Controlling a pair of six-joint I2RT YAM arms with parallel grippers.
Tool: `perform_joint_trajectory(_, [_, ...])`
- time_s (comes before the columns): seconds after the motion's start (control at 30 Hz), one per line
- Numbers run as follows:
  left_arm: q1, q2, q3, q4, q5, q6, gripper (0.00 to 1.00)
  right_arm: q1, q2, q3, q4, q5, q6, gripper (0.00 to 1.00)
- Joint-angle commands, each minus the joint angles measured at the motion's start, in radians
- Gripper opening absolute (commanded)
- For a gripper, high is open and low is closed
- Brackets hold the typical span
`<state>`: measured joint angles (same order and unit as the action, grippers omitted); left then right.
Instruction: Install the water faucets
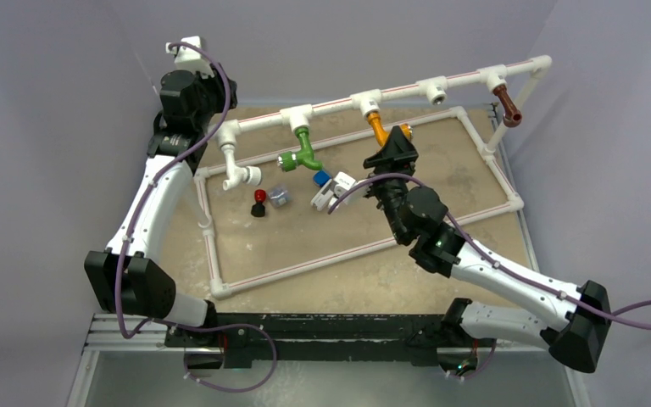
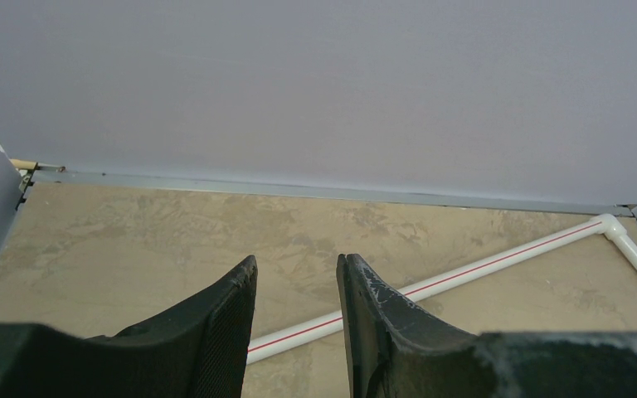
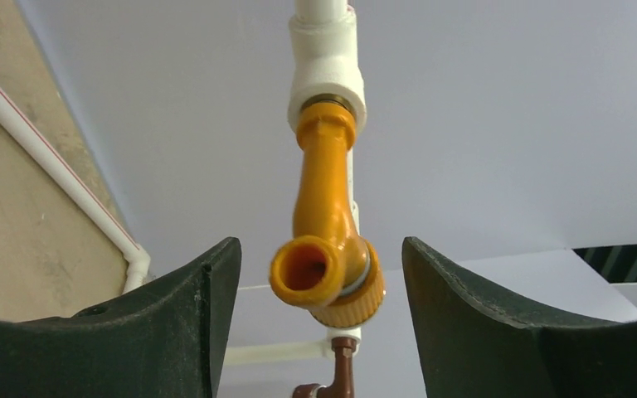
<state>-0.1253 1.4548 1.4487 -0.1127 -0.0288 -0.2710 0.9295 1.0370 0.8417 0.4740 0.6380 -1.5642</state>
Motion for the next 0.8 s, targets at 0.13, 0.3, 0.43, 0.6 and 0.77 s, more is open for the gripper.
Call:
perform_joint_trajectory(0.13, [0.007, 0.084, -0.094, -0.202, 0.021, -0.014, 0.4, 0.005, 0.031, 0.037, 0.086, 0.045, 0.025, 0.5])
perform_joint_trajectory(0.3, [0.009, 0.084, -0.094, -0.203, 0.021, -0.015, 0.4, 0.005, 0.046, 0.02, 0.097, 0.077, 0.097, 0.2])
perform_joint_trajectory(0.43, [0.009, 0.084, -0.094, -0.202, 0.021, -0.016, 0.4, 0.007, 0.055, 0.008, 0.092, 0.112, 0.241, 0.0])
perform_joint_trajectory(0.6, [0.009, 0.084, -0.094, -0.203, 0.023, -0.016, 0.4, 0.008, 0.053, -0.017, 0.093, 0.127, 0.465, 0.0])
perform_joint_trajectory(0.77, [0.009, 0.085, -0.093, -0.203, 0.023, -0.016, 0.4, 0.01, 0.029, 0.001, 0.054, 0.057, 0.869, 0.0])
